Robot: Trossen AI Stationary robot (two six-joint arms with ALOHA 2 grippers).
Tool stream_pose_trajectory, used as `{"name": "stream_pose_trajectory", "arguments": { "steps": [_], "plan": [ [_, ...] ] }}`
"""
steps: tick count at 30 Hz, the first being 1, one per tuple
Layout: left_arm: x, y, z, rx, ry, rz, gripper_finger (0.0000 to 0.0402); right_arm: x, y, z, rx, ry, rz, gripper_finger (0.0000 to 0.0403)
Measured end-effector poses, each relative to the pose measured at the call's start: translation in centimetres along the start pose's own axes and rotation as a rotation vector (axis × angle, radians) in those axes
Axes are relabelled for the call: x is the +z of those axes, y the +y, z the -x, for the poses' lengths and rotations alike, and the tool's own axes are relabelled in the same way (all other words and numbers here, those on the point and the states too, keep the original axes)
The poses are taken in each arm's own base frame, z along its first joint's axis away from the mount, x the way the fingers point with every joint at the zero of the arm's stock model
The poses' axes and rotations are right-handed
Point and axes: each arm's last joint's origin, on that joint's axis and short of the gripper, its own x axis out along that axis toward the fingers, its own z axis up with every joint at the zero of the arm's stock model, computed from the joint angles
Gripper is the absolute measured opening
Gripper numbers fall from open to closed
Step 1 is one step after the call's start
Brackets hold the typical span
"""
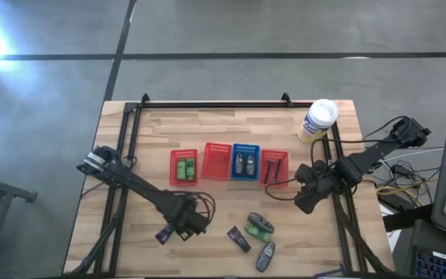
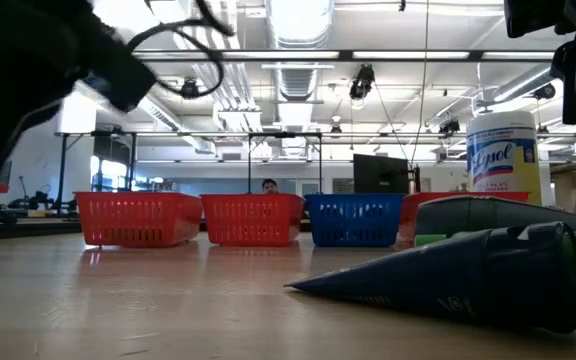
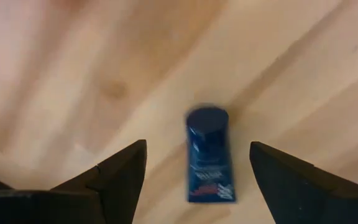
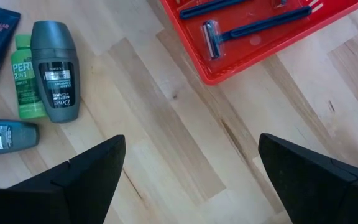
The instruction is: Pick & Place Travel size toiletries
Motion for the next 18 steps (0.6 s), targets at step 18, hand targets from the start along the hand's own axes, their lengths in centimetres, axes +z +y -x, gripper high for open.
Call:
{"name": "stream_pose_trajectory", "arguments": {
  "steps": [18],
  "plan": [
    [-0.7, -0.1, -4.5, -0.138, 0.006, 0.001, 0.0282, 0.0, 0.0, 0.0, 0.004, 0.004, -0.013, 0.0366]
  ]
}}
